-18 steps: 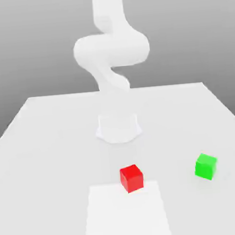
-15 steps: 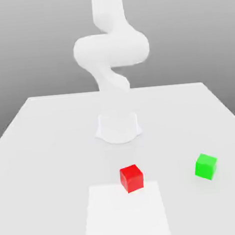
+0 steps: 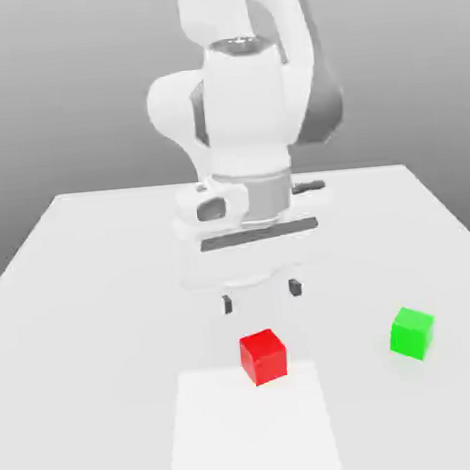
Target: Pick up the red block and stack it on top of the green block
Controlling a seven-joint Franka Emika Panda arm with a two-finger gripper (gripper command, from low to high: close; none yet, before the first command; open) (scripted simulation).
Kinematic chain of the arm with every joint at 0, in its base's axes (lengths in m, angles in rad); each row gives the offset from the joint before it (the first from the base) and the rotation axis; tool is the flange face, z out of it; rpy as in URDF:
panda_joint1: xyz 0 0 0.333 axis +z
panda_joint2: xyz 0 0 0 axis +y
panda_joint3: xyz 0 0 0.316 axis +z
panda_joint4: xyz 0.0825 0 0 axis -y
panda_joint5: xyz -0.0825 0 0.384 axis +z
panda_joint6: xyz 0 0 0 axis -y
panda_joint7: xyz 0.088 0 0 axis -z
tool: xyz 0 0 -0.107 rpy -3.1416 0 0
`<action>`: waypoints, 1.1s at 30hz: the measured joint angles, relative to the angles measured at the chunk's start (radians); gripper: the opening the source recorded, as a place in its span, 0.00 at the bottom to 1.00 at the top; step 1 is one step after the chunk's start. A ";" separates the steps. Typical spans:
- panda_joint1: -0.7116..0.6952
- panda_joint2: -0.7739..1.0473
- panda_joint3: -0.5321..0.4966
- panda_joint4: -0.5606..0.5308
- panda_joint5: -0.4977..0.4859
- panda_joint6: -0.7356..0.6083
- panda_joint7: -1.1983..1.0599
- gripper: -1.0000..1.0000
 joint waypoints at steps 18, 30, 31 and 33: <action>-0.023 0.204 0.032 0.004 0.021 0.172 -0.024 0.00; 0.139 -0.023 0.149 0.048 0.051 -0.095 -0.002 0.00; 0.167 -0.023 0.171 0.061 0.058 -0.108 0.001 0.00; 0.224 -0.022 0.215 0.088 0.074 -0.132 0.005 0.00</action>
